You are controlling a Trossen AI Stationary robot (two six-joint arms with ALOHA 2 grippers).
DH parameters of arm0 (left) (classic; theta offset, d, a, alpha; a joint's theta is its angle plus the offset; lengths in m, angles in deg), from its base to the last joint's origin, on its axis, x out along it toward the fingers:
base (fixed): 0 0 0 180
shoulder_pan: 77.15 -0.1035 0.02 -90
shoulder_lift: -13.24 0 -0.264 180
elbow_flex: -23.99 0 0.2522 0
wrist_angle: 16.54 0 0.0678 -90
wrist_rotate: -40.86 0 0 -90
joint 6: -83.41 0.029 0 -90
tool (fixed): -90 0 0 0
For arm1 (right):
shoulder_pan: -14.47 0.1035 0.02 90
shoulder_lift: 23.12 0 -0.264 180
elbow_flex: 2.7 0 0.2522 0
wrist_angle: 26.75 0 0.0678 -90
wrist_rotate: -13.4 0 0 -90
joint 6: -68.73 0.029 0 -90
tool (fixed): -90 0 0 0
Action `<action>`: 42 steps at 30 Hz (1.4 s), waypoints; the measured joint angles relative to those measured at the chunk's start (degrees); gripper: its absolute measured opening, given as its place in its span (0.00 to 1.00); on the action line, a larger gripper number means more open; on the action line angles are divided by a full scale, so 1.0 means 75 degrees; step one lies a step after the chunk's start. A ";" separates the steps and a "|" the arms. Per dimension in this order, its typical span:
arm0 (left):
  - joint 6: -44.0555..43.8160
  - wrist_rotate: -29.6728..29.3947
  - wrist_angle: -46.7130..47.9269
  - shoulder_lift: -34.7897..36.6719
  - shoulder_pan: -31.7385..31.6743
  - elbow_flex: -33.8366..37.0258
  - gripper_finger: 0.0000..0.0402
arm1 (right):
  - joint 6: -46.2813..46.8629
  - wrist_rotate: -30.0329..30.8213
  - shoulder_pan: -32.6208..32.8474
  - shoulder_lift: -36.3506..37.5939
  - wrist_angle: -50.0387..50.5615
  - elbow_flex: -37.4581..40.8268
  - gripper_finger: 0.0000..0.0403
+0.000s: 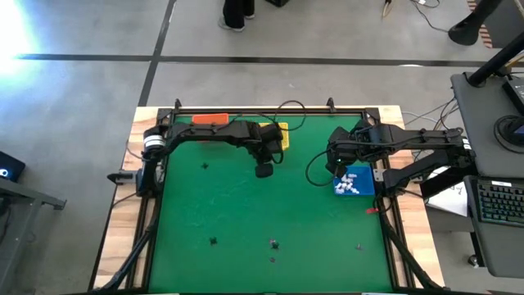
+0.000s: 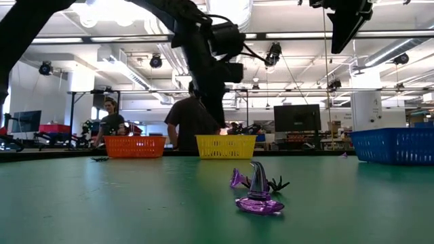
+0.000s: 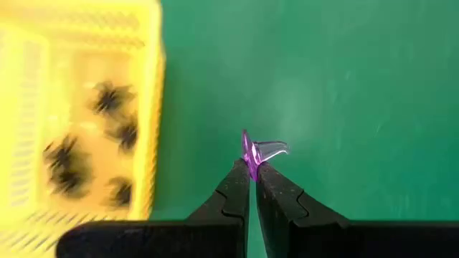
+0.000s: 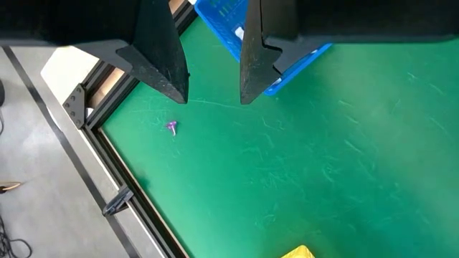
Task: Sort Halloween decoration
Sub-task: Put the violet hat toy into the orange basket
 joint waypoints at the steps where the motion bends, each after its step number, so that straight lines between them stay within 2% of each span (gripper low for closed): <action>1: 0.0076 -0.0006 0.0133 0.0053 -0.0065 0.0000 0.00 | -0.0005 0.0002 0.0000 0.0000 -0.0002 0.0000 0.29; 20: 0.0555 -0.0038 0.1835 0.0918 -0.1816 0.0072 0.00 | -0.0169 -0.0002 0.0000 -0.0001 0.0007 0.0005 0.29; 35: 0.0887 -0.0035 0.2945 0.0988 -0.3155 0.0210 0.00 | -0.0166 0.0000 0.0000 -0.0003 0.0010 0.0020 0.29; 42: 0.0994 -0.0024 0.3060 0.0998 -0.3707 0.0691 0.00 | -0.0148 -0.0003 0.0001 -0.0003 0.0007 0.0020 0.29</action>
